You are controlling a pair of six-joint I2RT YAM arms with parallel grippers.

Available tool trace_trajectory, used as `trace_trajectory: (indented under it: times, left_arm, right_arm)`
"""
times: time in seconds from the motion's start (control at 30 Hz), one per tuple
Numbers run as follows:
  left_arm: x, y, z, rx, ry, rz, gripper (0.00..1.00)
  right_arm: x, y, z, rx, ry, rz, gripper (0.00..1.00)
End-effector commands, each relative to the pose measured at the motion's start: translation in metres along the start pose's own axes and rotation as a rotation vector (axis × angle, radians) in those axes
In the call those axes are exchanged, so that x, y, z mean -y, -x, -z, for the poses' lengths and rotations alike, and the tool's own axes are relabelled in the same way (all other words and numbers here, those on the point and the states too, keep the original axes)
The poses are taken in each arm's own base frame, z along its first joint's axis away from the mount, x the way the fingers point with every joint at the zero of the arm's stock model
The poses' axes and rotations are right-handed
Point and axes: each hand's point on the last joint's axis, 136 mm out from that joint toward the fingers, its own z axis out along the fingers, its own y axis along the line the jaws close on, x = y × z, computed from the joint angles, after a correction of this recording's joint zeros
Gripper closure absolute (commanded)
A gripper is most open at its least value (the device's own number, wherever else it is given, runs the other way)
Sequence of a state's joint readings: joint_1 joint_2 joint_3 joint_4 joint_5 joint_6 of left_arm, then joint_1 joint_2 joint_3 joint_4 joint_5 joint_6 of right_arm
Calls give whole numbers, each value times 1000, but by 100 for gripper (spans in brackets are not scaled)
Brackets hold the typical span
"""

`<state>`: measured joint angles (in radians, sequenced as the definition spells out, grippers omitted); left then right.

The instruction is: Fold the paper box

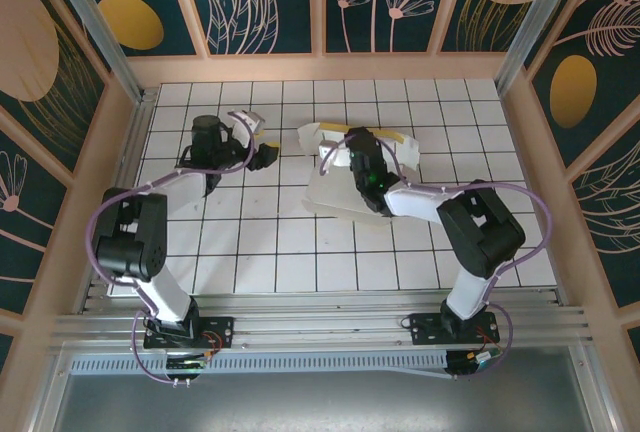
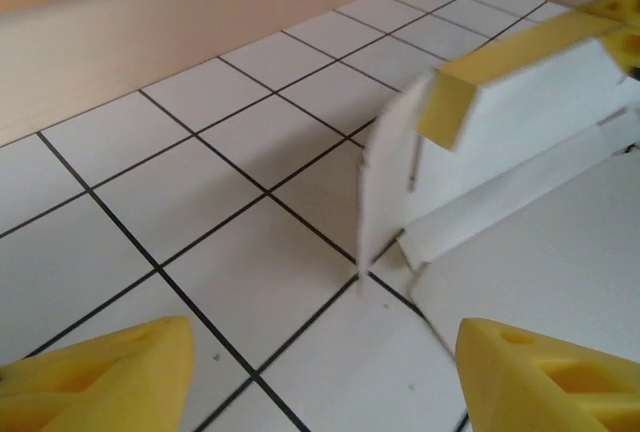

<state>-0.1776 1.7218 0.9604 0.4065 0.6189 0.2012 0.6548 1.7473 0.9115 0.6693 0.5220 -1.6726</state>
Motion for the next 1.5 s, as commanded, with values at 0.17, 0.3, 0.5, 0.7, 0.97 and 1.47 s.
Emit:
trace_trajectory:
  times: [0.17,0.3,0.5,0.7,0.97,1.47]
  left_arm:
    - [1,-21,-32,-128,-136,-181,34]
    - [1,-24,-47,-199,-173,-234,37]
    - [2,-38,-76,-261,-172,-433,40]
    - [-10,-45,-94,-316,-160,-479,43]
    - [9,-25,-102,-228,-220,-510,42]
    - [70,22,-101,16,-456,-468,50]
  right_arm:
    - [21,6,21,50,-138,-32,100]
    - [20,3,20,57,-109,-92,100]
    - [11,2,19,107,-34,-186,100]
    - [7,0,19,116,-13,-184,100]
    - [8,5,18,141,-7,-214,100]
    - [3,9,20,159,11,-248,100]
